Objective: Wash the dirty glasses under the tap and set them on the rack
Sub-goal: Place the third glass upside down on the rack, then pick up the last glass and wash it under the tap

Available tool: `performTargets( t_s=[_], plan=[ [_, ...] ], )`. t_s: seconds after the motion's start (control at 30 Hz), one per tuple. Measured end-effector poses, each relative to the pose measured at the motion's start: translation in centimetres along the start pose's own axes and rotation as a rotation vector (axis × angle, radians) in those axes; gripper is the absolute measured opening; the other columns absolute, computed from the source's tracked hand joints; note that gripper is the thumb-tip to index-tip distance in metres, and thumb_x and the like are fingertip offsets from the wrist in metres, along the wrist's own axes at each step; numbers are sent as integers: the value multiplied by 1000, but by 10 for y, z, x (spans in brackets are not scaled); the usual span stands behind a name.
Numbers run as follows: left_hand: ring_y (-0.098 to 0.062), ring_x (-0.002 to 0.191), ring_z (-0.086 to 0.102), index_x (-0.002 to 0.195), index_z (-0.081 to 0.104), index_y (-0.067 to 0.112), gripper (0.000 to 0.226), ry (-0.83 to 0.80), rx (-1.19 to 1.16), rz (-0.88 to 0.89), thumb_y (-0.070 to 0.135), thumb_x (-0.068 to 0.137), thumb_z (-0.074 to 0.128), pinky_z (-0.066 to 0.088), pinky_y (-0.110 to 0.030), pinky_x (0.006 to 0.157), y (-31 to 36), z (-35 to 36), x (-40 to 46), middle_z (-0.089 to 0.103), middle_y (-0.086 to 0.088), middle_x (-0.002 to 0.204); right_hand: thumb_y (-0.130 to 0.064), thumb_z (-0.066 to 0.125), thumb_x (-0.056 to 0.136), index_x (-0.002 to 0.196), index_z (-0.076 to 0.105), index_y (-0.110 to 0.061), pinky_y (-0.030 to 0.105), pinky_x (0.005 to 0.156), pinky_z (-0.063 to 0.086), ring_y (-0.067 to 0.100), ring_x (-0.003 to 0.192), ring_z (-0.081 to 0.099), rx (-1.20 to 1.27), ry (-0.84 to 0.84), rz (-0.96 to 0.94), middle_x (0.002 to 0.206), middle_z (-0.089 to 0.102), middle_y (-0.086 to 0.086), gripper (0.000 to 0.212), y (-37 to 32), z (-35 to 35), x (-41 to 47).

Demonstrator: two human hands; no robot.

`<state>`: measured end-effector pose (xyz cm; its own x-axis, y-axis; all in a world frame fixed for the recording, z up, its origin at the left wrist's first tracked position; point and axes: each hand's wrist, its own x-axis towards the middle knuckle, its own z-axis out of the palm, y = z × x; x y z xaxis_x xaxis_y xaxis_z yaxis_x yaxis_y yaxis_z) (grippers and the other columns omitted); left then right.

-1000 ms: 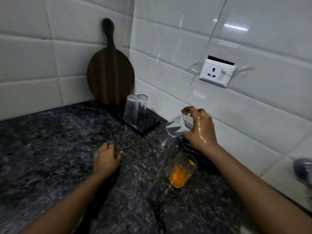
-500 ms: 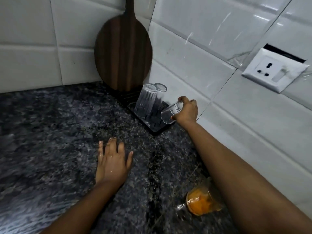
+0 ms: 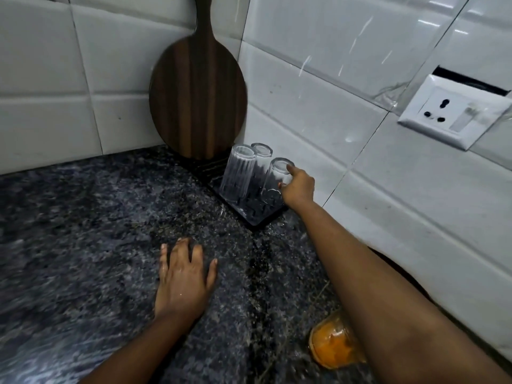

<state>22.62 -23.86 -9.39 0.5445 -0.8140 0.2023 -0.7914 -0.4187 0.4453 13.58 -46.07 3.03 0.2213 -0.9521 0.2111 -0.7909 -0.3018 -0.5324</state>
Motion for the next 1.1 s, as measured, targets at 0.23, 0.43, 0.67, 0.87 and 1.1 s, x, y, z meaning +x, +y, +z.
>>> performTargets(
  t_s=[0.23, 0.43, 0.67, 0.87, 1.1],
  plan=[
    [-26, 138, 29, 130, 42, 9, 50, -11, -7, 33, 43, 97, 28, 5, -40, 119, -15, -35, -19, 41, -13, 140, -8, 67, 82, 111, 64, -6, 30, 96, 46, 24, 106, 62, 204, -94, -25, 112, 68, 11, 29, -26, -55, -97],
    [-29, 113, 55, 107, 58, 8, 38, 2, -132, 131, 31, 95, 30, 32, -45, 109, 10, -17, -2, 60, -12, 113, -59, 72, 59, 87, 63, -24, 33, 82, 44, 16, 101, 54, 92, -72, -84, 103, 61, -2, 46, 23, -131, -199],
    [-16, 97, 51, 99, 56, 7, 36, 29, -554, 175, 39, 86, 42, 38, -25, 87, 50, -26, -70, 55, -5, 101, -67, 66, 40, 112, 65, -20, 36, 103, 34, 40, 136, 27, -137, -183, 158, 132, 47, 31, 86, 99, -111, -268],
    [-12, 89, 53, 90, 51, 13, 12, -150, -675, 169, 19, 87, 61, 35, -11, 71, 105, -30, -117, 56, 0, 94, -50, 76, 67, 61, 69, -5, 30, 52, 42, 12, 55, 61, 121, 147, 68, 56, 65, 10, 46, 121, -110, -291],
    [-9, 68, 63, 75, 54, 17, 14, -445, -781, 269, 18, 88, 59, 49, -28, 69, 210, -18, -203, 66, 4, 71, -59, 73, 58, 57, 70, -22, 13, 47, 38, -4, 47, 53, 263, 339, 84, 45, 58, -14, 37, 214, -223, -381]
  ],
)
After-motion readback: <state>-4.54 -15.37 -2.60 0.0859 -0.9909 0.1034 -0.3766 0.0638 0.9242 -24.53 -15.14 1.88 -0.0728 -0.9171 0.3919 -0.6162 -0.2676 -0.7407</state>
